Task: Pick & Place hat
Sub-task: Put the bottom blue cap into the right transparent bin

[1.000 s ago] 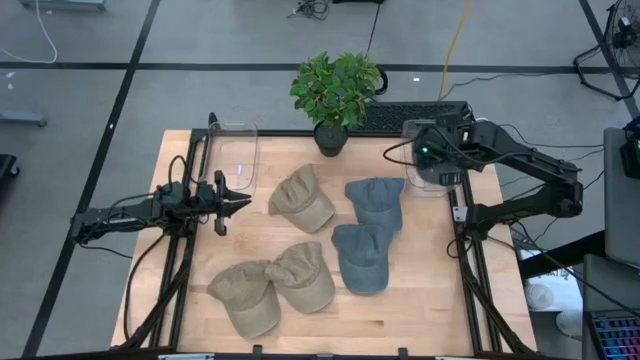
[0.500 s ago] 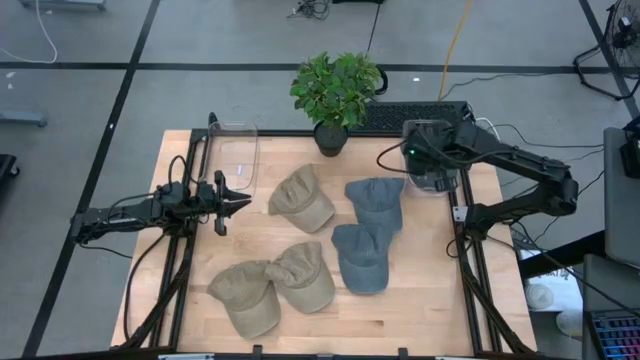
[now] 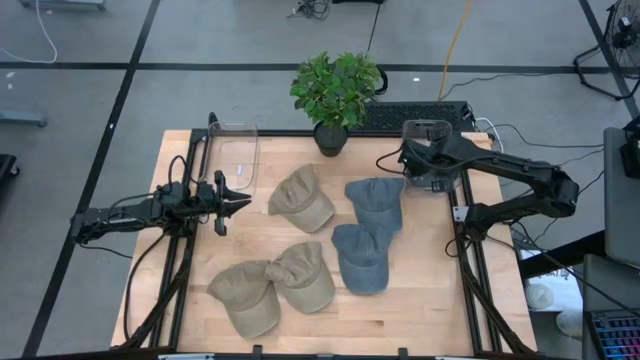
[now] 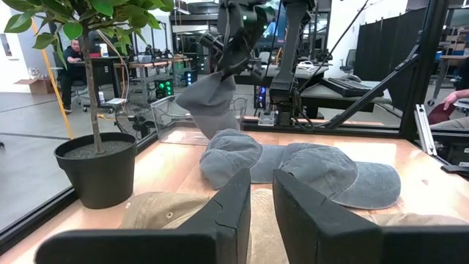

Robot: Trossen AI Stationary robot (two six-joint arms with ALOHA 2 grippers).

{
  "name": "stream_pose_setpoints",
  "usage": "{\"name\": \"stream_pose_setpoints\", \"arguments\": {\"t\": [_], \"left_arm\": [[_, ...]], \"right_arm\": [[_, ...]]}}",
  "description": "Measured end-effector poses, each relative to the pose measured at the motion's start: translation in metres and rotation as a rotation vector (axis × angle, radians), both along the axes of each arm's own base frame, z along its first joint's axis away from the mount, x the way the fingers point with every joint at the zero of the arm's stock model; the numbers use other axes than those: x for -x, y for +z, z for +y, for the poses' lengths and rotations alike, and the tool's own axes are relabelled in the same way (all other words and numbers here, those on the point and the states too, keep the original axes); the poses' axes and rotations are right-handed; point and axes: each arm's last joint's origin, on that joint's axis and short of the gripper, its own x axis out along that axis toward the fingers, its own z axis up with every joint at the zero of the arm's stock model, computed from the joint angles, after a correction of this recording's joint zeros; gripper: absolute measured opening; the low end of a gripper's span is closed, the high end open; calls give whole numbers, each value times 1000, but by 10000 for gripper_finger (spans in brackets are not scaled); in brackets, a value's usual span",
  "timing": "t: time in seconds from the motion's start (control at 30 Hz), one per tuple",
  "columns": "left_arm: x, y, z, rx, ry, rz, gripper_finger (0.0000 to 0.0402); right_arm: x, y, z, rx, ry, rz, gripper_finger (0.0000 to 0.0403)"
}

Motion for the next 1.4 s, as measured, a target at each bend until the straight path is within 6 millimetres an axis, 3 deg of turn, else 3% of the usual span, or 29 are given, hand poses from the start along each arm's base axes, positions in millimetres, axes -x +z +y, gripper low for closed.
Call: {"name": "stream_pose_setpoints", "arguments": {"t": [0.3,0.63,0.83,0.97,1.1,1.2,1.4], "left_arm": [[0,0,0,0,0,0,67],[0,0,0,0,0,0,67],[0,0,0,0,0,0,67],[0,0,0,0,0,0,67],[0,0,0,0,0,0,67],[0,0,0,0,0,0,67],[0,0,0,0,0,0,67]], "right_arm": [[-2,-1,-2,88,10,5,100],[-5,20,-5,397,40,-50,204],[-13,38,2,617,35,-158,229],[-15,41,10,553,91,-249,208],[-12,34,11,377,66,-379,126],[-6,28,5,267,-33,-440,28],[16,21,-16,123,-408,-610,2]]}}
